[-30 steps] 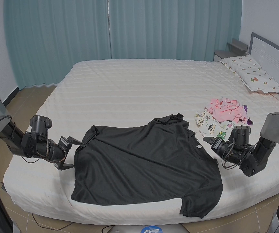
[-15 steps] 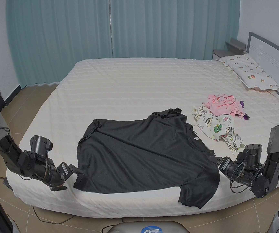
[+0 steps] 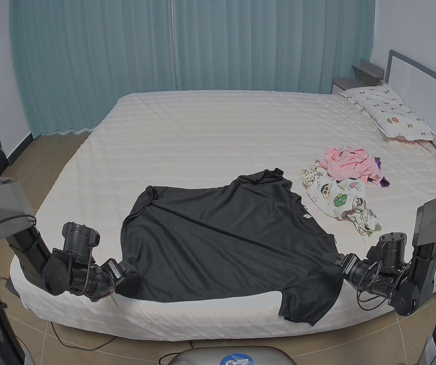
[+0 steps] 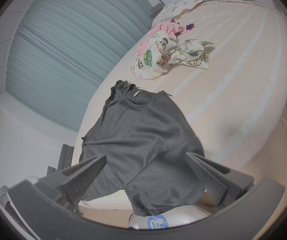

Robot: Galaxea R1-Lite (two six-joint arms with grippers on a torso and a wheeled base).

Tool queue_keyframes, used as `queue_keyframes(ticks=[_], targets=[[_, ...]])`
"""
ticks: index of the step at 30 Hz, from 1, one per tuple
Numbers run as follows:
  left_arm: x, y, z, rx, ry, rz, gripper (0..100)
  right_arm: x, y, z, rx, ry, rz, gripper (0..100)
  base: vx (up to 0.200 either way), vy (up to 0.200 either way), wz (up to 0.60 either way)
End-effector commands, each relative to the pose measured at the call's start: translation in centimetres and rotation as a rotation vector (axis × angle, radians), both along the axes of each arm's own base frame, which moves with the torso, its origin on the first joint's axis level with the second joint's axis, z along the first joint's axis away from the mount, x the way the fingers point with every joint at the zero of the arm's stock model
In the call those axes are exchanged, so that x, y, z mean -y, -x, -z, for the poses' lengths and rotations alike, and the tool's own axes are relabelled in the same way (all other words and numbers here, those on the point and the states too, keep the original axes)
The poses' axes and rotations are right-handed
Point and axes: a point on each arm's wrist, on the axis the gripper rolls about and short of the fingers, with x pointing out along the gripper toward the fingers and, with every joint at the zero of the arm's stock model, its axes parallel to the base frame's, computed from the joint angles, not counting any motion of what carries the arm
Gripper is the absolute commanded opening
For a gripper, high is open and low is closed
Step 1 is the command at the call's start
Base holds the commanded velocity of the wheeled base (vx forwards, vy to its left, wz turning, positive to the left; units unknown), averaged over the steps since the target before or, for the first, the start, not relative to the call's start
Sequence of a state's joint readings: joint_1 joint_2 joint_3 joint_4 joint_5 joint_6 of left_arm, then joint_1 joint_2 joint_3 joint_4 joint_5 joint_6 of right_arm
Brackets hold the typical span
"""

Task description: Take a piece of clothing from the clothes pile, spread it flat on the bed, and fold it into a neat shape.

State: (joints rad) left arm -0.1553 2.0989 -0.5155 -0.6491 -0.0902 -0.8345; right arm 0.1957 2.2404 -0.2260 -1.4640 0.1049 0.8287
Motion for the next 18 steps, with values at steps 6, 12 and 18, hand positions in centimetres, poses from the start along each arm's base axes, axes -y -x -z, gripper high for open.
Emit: queue_keyframes(ticks=[6,12,18], targets=[[0.56,0.54,1.81,-0.051,-0.020,0.009,100,-0.08,0.28,0.68,-0.016,0.002,-0.004,100,0.000,0.000,0.00],[0.58,0.51,1.88,-0.054,-0.023,-0.014,0,-0.03,0.35,0.79,-0.023,0.004,-0.003,100,0.000,0.000,0.00],[0.58,0.90,1.89,-0.059,-0.055,-0.036,0,0.28,1.10,1.00,-0.054,0.011,0.003,100,0.000,0.000,0.00]])
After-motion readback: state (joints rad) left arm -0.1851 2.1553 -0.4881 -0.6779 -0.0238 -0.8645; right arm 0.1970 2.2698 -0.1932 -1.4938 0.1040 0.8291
